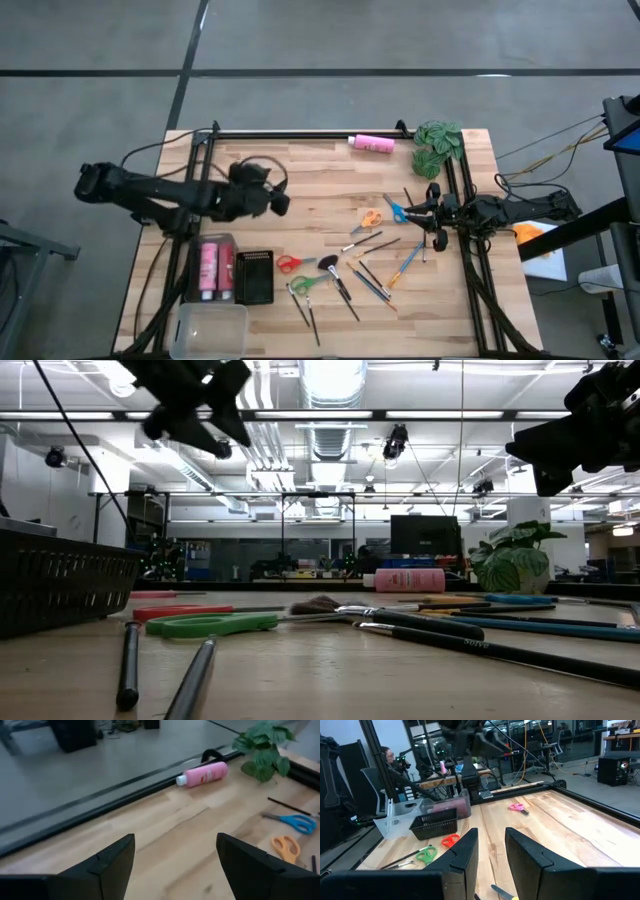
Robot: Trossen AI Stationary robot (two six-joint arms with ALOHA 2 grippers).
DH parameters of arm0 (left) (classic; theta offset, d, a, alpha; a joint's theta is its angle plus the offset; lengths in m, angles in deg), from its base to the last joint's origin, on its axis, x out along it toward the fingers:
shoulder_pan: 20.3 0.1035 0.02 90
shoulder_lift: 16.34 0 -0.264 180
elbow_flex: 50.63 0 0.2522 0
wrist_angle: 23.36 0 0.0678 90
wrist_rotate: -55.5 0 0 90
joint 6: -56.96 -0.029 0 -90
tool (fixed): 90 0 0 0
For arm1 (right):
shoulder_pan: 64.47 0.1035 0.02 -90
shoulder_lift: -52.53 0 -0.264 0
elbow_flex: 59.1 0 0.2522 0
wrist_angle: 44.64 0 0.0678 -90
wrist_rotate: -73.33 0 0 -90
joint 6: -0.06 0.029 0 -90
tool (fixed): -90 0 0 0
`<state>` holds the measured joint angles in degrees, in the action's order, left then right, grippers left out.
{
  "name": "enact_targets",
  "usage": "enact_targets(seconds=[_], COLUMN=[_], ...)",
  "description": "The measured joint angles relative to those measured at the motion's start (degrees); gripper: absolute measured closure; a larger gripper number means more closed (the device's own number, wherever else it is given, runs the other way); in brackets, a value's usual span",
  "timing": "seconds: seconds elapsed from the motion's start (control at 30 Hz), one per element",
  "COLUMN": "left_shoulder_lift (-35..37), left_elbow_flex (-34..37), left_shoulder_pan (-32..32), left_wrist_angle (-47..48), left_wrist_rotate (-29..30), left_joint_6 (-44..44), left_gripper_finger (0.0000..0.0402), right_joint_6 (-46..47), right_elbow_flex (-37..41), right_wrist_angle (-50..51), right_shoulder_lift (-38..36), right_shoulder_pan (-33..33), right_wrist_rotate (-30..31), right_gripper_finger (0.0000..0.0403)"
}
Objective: Pick & Place Paint Supplies
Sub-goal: Put the pink paint bottle into the gray bin
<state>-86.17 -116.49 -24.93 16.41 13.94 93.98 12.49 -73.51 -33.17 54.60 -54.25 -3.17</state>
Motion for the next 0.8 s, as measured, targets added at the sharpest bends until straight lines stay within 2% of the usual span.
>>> enact_targets(seconds=[0.2, 0.37, 0.63, 0.8], left_shoulder_lift=[-2.7, -5.7, -7.5, -7.5], left_elbow_flex=[0.0, 0.0, 0.0, 0.0], left_shoulder_pan=[9.1, 13.8, 16.3, 16.3], left_wrist_angle=[-11.0, -22.2, -33.8, -36.1], left_wrist_rotate=[-12.6, -24.5, -34.7, -35.5], left_joint_6=[-12.1, -23.4, -33.1, -34.8], left_gripper_finger=[0.0119, 0.0119, 0.0119, 0.0119], right_joint_6=[0.0, 0.0, 0.0, 0.0], right_elbow_flex=[0.0, 0.0, 0.0, 0.0], right_wrist_angle=[0.0, 0.0, 0.0, 0.0], right_shoulder_lift=[0.0, 0.0, 0.0, 0.0], right_shoulder_pan=[0.0, 0.0, 0.0, 0.0], right_wrist_rotate=[0.0, 0.0, 0.0, 0.0], right_gripper_finger=[0.0308, 0.0308, 0.0308, 0.0308])
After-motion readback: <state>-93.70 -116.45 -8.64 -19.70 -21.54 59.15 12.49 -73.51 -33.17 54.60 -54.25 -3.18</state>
